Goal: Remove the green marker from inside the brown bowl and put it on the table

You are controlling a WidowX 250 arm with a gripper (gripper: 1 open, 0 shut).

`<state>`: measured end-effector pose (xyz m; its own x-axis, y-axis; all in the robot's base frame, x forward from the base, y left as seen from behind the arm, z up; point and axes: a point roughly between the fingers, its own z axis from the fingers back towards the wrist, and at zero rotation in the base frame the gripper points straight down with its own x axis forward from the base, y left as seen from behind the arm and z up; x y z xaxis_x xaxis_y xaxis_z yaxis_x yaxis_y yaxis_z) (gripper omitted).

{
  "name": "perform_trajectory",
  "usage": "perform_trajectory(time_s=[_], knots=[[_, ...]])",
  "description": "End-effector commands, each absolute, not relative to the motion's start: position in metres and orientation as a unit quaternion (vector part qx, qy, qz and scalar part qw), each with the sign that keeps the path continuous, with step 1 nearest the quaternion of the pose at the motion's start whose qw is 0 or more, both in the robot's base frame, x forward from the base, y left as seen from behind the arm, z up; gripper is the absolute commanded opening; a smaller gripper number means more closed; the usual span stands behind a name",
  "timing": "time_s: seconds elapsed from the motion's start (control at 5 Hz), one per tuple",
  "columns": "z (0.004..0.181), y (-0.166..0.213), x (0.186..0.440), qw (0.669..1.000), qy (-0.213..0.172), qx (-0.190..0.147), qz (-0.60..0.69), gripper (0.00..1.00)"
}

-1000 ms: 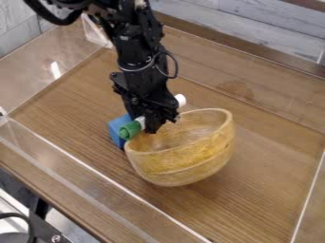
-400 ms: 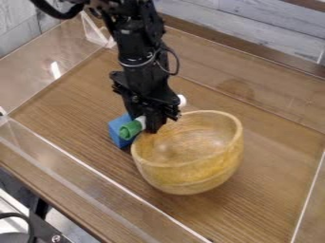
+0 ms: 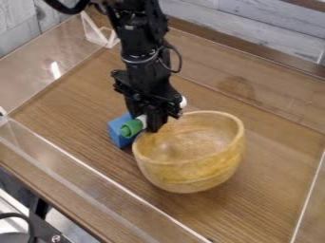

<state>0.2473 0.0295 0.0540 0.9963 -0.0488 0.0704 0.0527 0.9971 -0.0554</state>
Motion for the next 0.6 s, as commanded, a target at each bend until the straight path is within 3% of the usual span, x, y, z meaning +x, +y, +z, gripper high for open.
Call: perform_trajectory(time_s=[0.0,0.4], knots=[[0.0628,0.0306,0.2583,0.998,-0.052,-0.021,-0.030,0.00],[0.0633,0.0307,0.2606,0.998,-0.048,-0.019,-0.029,0.00]])
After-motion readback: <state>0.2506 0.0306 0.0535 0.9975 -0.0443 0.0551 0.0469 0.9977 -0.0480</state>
